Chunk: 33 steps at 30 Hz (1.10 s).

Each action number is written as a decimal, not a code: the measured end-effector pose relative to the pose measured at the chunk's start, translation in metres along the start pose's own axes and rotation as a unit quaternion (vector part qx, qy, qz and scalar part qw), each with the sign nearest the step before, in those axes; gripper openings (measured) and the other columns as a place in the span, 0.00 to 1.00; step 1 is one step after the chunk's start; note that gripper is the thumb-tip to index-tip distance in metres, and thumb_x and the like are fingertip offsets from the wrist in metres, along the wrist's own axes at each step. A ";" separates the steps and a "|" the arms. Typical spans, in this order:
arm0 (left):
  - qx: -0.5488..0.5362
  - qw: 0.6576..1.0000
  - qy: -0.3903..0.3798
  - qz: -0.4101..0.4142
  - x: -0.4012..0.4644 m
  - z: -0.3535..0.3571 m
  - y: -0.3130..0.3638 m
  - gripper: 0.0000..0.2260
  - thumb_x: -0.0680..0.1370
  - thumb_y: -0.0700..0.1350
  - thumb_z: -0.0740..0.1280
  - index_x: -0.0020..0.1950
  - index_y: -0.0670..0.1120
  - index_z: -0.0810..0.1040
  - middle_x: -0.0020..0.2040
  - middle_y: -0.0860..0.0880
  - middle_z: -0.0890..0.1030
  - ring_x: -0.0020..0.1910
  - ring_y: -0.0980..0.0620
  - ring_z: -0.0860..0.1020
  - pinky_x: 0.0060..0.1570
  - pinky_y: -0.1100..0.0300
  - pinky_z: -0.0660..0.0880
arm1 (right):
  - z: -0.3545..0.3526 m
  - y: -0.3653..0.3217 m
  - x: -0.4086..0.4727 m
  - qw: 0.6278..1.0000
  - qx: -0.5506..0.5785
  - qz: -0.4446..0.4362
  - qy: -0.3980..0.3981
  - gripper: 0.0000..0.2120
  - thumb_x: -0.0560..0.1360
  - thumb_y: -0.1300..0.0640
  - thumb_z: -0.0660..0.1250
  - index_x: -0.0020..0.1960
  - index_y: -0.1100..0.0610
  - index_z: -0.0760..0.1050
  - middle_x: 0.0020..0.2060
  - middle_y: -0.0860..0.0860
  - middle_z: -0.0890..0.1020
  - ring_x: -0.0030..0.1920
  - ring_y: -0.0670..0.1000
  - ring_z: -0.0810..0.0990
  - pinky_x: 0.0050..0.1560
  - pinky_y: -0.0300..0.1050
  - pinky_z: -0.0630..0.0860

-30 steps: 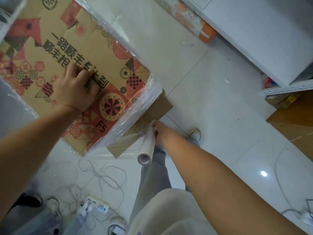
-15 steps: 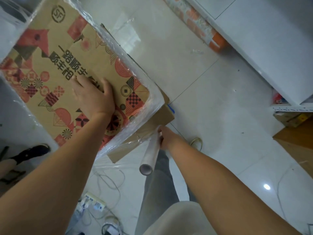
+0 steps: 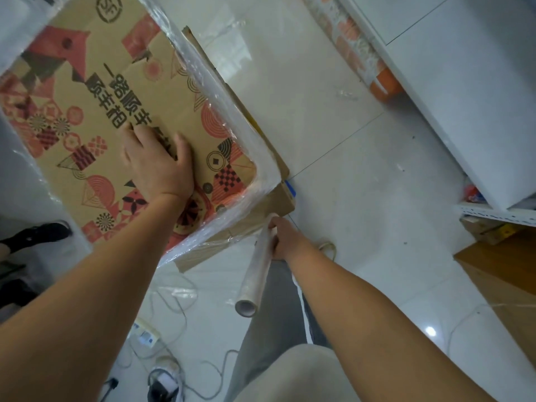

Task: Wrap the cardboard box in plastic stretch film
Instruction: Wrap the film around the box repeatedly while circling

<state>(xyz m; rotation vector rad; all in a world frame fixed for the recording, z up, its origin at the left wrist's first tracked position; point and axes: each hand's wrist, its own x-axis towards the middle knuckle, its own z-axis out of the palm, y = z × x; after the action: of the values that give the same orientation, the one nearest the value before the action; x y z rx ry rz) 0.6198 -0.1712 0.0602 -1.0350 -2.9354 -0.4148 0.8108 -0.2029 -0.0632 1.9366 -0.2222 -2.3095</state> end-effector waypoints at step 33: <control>-0.013 0.998 -0.052 -0.013 -0.003 -0.009 0.009 0.20 0.75 0.55 0.56 0.52 0.37 0.69 0.67 0.34 0.66 0.68 0.32 0.63 0.65 0.39 0.62 | 0.010 -0.060 -0.024 0.984 -0.173 0.020 0.032 0.14 0.77 0.49 0.64 0.50 0.60 0.71 0.44 0.55 0.77 0.46 0.53 0.77 0.57 0.49 0.76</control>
<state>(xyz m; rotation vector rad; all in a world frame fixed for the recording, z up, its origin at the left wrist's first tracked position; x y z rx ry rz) 0.6268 -0.1680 0.0708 -1.0527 -3.0454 -0.4147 0.8050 -0.1390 -0.0495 1.8074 0.1359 -2.0882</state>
